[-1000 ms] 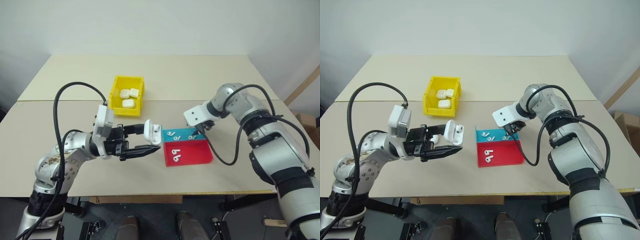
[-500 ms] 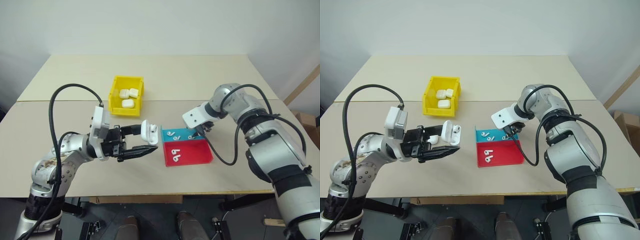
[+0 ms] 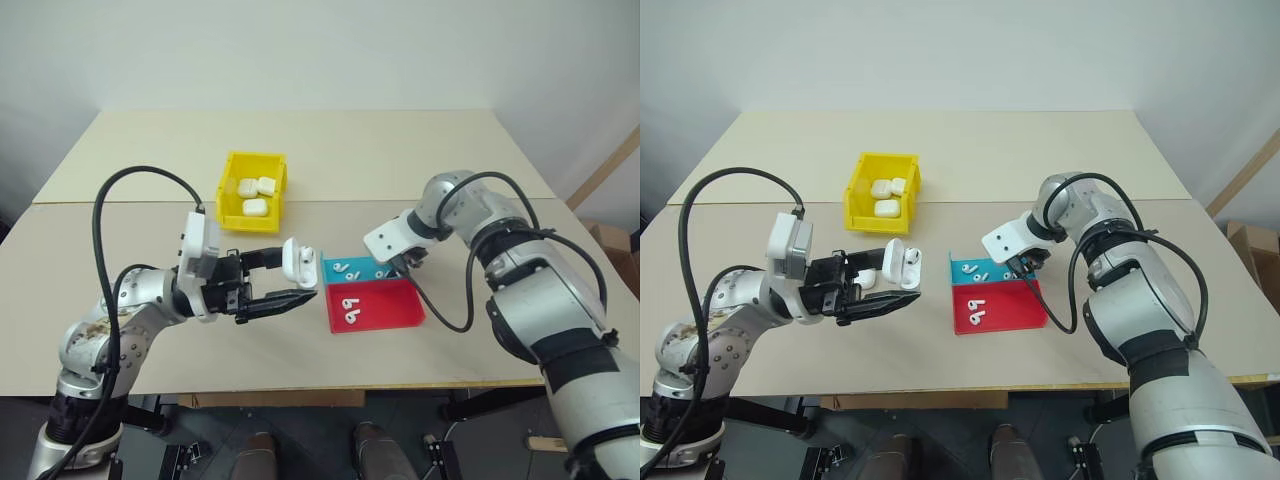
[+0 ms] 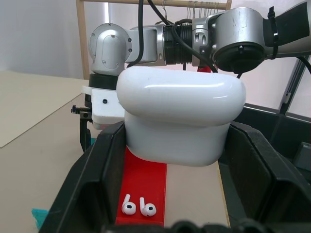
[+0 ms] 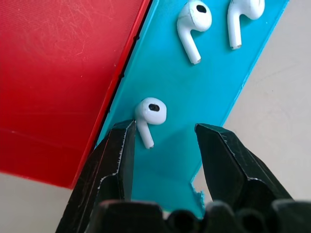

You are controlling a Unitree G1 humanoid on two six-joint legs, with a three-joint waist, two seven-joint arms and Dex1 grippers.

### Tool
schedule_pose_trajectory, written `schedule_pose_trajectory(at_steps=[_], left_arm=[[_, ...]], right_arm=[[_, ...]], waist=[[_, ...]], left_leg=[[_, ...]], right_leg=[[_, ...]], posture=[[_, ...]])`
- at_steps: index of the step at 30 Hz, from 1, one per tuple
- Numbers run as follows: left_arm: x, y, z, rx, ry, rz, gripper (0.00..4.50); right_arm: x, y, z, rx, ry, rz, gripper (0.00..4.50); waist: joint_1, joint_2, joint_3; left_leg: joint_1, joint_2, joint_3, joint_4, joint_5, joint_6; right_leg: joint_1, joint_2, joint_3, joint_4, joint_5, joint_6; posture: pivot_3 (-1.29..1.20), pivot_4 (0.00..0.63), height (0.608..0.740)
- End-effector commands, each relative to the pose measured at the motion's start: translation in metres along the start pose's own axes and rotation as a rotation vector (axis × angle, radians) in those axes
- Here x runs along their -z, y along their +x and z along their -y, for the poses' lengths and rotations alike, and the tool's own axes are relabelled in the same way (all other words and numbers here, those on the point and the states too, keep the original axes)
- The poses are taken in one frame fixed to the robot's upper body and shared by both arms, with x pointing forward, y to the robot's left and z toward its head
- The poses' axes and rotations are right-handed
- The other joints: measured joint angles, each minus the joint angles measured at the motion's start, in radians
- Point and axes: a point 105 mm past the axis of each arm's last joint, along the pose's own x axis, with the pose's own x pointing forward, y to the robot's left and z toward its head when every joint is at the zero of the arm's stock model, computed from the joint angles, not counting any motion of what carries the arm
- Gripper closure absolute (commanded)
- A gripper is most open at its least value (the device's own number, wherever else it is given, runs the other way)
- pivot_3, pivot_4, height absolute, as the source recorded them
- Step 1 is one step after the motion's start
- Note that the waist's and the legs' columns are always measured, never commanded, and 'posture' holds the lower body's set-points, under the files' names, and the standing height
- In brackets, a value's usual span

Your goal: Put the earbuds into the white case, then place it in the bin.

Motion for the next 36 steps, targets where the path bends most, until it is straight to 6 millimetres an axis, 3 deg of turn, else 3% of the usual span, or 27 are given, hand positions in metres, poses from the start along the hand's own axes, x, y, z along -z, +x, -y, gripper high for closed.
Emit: schedule_pose_trajectory(at_steps=[1, 36], left_arm=[[-0.012, -0.001, 0.005, 0.010, 0.058, 0.026, 1.71], [-0.009, -0.002, 0.005, 0.005, 0.065, 0.004, 1.71]], right_arm=[[-0.003, -0.007, 0.009, 0.033, -0.028, -0.011, 2.13], [-0.005, 0.010, 0.007, 0.042, 0.091, 0.035, 2.13]], waist=[[0.000, 0.000, 0.000], [-0.001, 0.000, 0.000]], left_leg=[[0.000, 0.000, 0.000, 0.000, 0.000, 0.000], [0.001, 0.000, 0.000, 0.000, 0.000, 0.000]], right_leg=[[0.000, 0.000, 0.000, 0.000, 0.000, 0.000], [0.000, 0.000, 0.000, 0.000, 0.000, 0.000]], posture=[[0.00, 0.150, 0.740], [0.00, 0.150, 0.740]])
